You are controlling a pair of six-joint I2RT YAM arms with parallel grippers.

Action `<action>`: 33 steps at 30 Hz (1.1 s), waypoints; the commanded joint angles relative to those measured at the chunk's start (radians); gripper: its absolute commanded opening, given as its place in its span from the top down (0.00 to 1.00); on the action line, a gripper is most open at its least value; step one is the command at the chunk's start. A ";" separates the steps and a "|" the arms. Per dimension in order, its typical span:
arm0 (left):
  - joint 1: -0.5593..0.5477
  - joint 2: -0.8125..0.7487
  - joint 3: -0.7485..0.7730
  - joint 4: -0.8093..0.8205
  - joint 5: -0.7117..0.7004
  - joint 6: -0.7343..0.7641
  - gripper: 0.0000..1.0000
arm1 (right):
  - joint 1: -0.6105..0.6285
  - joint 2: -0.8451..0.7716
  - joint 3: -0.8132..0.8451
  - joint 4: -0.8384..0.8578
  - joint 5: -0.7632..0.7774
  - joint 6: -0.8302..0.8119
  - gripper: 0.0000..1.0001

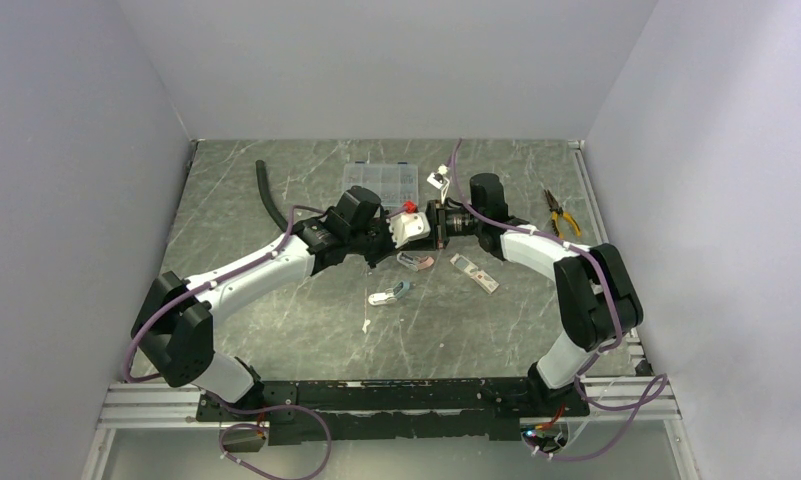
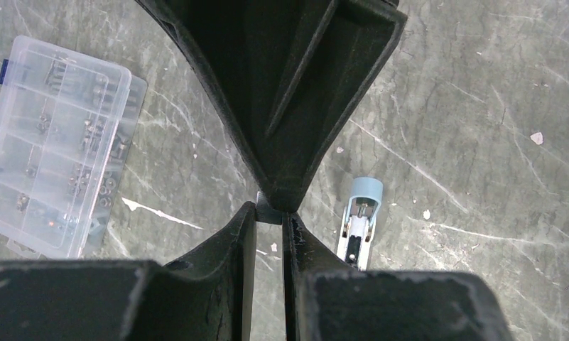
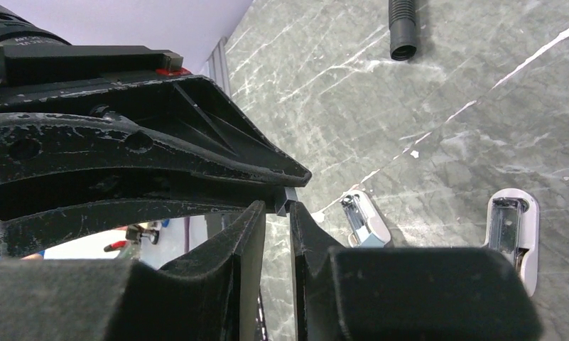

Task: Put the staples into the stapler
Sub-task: Adjust the staple.

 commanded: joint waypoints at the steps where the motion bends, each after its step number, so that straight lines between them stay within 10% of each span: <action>1: -0.001 -0.011 0.024 0.033 0.026 -0.015 0.94 | 0.004 0.004 0.037 0.007 -0.008 -0.024 0.77; 33: -0.001 0.006 0.022 0.033 0.044 -0.017 0.86 | 0.007 0.027 0.044 0.050 -0.015 0.017 0.95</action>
